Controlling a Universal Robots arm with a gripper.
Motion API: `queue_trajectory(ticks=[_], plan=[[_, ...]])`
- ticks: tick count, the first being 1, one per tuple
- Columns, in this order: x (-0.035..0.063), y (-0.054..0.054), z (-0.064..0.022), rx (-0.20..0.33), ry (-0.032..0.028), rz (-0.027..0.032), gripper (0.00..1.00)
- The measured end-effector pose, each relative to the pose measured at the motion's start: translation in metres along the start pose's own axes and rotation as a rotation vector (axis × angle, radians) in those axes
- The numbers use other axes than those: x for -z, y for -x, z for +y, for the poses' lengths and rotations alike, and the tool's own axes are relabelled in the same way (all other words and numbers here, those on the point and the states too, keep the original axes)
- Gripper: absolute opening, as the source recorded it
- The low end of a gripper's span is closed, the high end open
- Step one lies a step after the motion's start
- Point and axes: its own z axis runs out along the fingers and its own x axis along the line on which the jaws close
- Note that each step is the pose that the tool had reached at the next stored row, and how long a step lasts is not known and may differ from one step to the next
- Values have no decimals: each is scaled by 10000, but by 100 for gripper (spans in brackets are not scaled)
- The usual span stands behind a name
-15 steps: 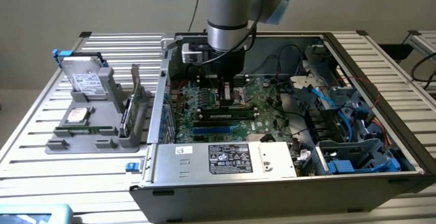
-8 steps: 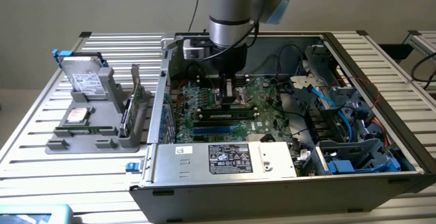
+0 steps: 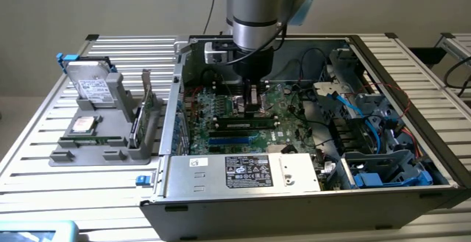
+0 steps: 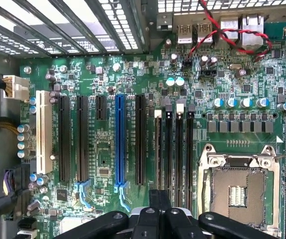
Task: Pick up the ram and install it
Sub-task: 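Press down the ram until it locks into place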
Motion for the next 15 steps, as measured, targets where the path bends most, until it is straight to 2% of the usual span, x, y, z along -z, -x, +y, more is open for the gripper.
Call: queue_trajectory(ticks=[10,15], plan=[[0,-1,0,-36,11,-1,11],[0,-1,0,-533,66,4,11]])
